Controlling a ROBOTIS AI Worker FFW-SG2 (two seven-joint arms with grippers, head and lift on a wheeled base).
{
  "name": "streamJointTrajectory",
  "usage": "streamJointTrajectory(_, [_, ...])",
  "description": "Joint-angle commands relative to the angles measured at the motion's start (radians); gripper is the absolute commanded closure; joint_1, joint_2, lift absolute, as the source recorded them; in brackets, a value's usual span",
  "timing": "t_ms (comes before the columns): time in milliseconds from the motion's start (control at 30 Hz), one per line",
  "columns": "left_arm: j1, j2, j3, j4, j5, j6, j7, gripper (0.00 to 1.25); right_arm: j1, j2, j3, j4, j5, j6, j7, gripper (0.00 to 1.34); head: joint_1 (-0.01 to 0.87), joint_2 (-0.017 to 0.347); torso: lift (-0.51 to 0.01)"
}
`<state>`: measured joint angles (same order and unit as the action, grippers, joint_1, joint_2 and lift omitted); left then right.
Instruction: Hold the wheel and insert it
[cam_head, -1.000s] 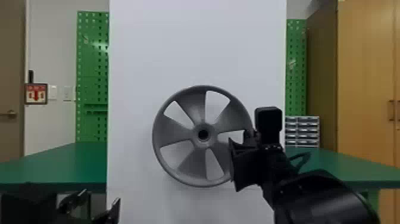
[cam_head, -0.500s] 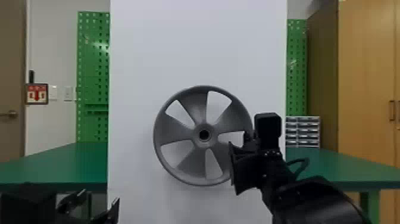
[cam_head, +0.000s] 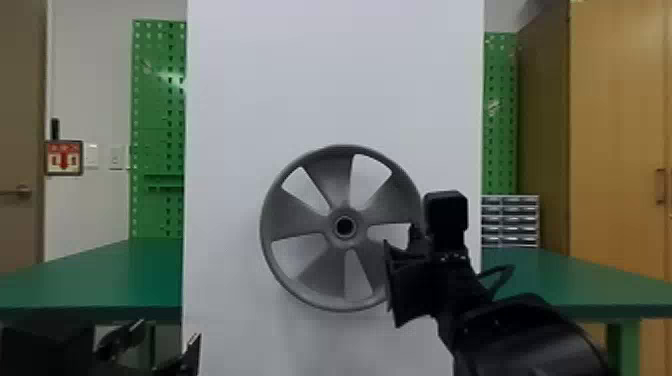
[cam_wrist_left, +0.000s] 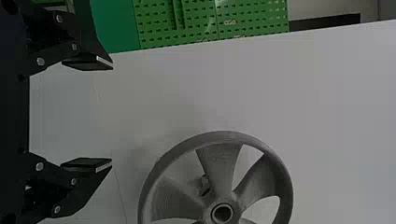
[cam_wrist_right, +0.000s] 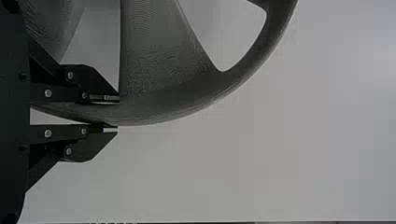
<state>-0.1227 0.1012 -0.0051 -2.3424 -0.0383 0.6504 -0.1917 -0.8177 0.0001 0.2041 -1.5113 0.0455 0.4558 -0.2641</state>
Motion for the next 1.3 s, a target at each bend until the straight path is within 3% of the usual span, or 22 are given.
streamJointTrajectory(0, [0.000,0.000,0.000,0.000,0.000,0.000,0.000,0.51,-0.011,0.001,0.000,0.011,0.004,0.001,-0.006,1.18,0.000,0.000,-0.499])
streamJointTrajectory(967, [-0.002,0.000,-0.001,0.000,0.000,0.000,0.000,0.51,-0.021,0.001,0.005,0.039,-0.003,-0.019,-0.021,1.16,0.000,0.000,-0.499])
streamJointTrajectory(1000, [-0.003,0.000,-0.003,0.000,0.000,0.000,0.000,0.51,-0.020,0.001,0.003,0.039,-0.006,-0.019,-0.021,1.11,0.000,0.000,-0.499])
streamJointTrajectory(1133, [-0.003,0.000,-0.003,0.000,0.000,0.000,0.000,0.51,-0.020,0.001,0.001,0.040,-0.012,-0.028,-0.021,0.69,0.000,0.000,-0.499])
streamJointTrajectory(1200, [-0.003,0.000,-0.003,0.000,0.000,0.000,0.000,0.51,-0.018,0.001,0.001,0.042,-0.015,-0.032,-0.021,0.61,0.000,0.000,-0.499])
streamJointTrajectory(1267, [-0.003,0.000,-0.003,0.000,0.000,0.000,0.000,0.51,-0.018,0.001,0.001,0.042,-0.015,-0.032,-0.021,0.44,0.000,0.000,-0.499])
